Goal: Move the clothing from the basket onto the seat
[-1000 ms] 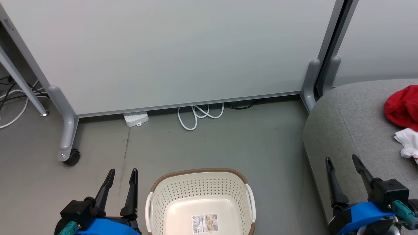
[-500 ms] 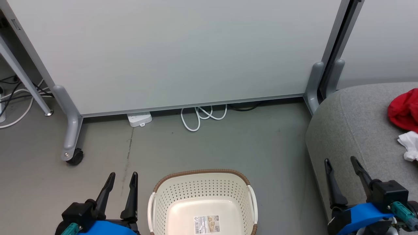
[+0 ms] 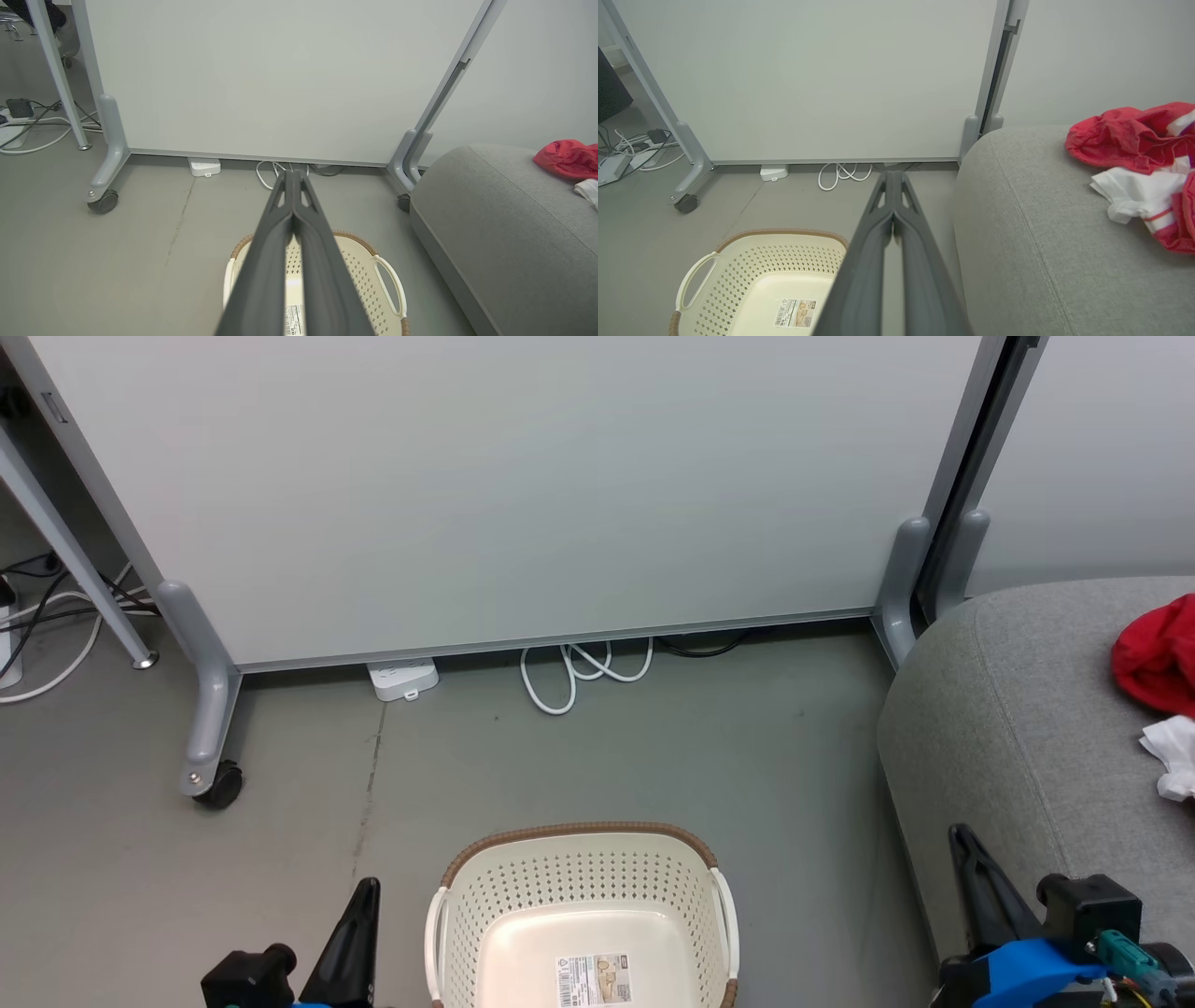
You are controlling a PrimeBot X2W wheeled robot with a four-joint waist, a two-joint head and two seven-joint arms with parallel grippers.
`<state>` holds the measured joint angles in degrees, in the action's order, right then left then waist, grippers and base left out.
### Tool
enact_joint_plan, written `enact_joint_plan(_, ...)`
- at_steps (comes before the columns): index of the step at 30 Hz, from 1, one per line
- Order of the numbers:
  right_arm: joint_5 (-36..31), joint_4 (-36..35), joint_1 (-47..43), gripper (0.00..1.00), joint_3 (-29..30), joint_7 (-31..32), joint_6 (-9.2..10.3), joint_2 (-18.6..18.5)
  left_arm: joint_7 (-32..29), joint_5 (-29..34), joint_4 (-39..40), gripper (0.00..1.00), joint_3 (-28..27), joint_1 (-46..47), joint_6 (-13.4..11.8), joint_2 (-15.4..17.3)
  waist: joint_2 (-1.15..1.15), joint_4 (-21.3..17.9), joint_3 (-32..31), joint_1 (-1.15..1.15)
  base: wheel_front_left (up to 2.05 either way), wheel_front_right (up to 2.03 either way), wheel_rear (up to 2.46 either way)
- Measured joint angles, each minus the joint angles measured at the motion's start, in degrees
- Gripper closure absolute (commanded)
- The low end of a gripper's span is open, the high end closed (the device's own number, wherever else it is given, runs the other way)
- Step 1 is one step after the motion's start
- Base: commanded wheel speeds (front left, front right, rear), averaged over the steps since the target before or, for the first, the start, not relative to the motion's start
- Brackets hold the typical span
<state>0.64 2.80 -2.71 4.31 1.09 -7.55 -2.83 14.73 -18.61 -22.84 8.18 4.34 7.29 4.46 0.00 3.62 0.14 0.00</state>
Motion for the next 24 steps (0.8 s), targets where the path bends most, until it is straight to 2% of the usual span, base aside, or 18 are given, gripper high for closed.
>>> enact_joint_plan(6,1.2,3.0,-0.3,1.00,0.0,0.2,0.00,0.2,-0.5,-0.9,-2.3,1.00,-0.1,-1.8,0.0,-0.4,0.00,0.0,0.0,0.00,0.00,0.00,0.00)
enact_joint_plan(24,22.1,4.9,0.5,1.00,0.4,1.4,0.00,0.2,-5.3,-17.8,0.0,1.00,-3.2,-1.8,0.0,-0.8,0.00,-0.6,0.0,0.00,0.00,0.00,0.00)
